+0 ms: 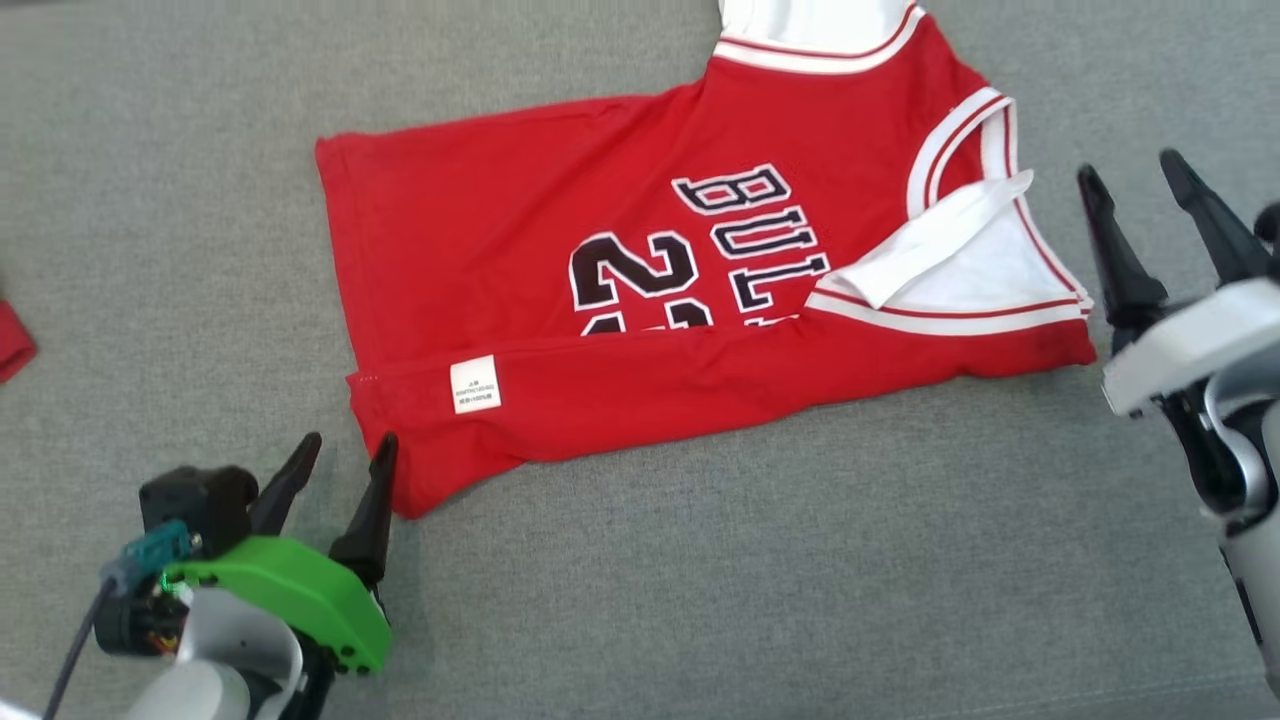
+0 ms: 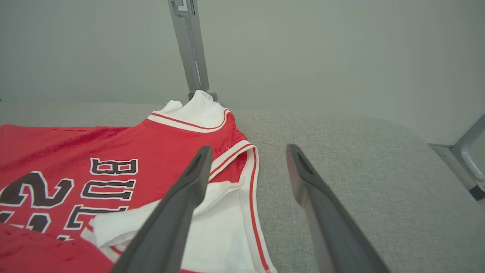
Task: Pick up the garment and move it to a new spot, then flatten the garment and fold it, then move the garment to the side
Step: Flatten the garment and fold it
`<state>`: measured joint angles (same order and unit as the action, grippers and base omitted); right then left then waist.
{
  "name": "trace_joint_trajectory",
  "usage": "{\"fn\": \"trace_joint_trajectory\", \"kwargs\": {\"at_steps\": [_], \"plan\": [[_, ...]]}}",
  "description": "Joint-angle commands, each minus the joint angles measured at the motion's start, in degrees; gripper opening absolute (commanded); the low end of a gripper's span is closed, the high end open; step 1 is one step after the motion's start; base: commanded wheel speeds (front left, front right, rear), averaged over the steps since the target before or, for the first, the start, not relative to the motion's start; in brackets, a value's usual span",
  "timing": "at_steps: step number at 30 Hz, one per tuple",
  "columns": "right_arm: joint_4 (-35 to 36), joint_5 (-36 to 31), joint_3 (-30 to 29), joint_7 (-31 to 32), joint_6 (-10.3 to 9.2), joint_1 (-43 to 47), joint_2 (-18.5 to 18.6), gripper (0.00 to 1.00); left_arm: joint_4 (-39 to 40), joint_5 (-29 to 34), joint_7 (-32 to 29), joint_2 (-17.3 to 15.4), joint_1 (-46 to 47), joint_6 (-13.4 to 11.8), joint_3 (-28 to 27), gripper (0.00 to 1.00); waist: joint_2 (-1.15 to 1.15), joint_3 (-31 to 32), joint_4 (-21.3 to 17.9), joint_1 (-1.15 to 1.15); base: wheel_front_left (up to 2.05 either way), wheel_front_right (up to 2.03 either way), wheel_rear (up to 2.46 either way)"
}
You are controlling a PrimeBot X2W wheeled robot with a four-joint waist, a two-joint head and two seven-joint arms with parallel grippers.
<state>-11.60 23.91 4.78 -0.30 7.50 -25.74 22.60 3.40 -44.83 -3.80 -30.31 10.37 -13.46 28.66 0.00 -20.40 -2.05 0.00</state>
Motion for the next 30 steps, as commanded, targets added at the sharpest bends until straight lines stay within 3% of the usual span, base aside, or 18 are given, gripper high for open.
{"fn": "trace_joint_trajectory", "kwargs": {"at_steps": [1,6,11,17,22,30], "plan": [[0.84,-2.12,-0.58,-1.51,-0.02,2.53,0.83,1.00,0.32,-0.04,1.34,0.40,-1.87,-0.55,-0.32,1.00,0.00,3.79,-0.32,0.00,0.00,0.00,0.00],[3.29,-9.39,-4.04,-6.98,-0.02,10.13,-0.14,1.00,-0.43,-0.01,6.12,1.93,-6.82,-1.56,-0.70,1.00,0.00,8.11,-0.83,0.00,0.00,0.00,0.00],[4.64,-15.00,-8.60,-12.46,-0.03,17.91,-5.46,1.00,-2.84,0.88,12.13,3.69,-10.88,-1.09,-0.67,1.00,0.00,12.25,-1.37,0.00,0.00,0.00,0.00],[3.64,-19.29,-10.96,-14.51,-0.03,23.59,-9.87,1.00,-5.19,1.44,16.73,5.39,-13.28,-0.22,-0.77,1.00,0.00,15.72,-1.83,0.00,0.00,0.00,0.00],[1.42,-20.53,-11.07,-14.85,-0.03,25.05,-12.23,1.00,-7.18,1.69,17.99,7.14,-13.89,0.23,-1.34,1.00,0.00,17.36,-2.47,0.00,0.00,0.00,0.00],[-5.23,-20.69,-10.58,-14.28,-0.03,19.20,-11.41,1.00,-11.46,1.87,13.94,8.12,-7.93,1.84,0.88,1.00,0.00,14.49,-2.78,0.00,0.00,0.00,0.00]]}}
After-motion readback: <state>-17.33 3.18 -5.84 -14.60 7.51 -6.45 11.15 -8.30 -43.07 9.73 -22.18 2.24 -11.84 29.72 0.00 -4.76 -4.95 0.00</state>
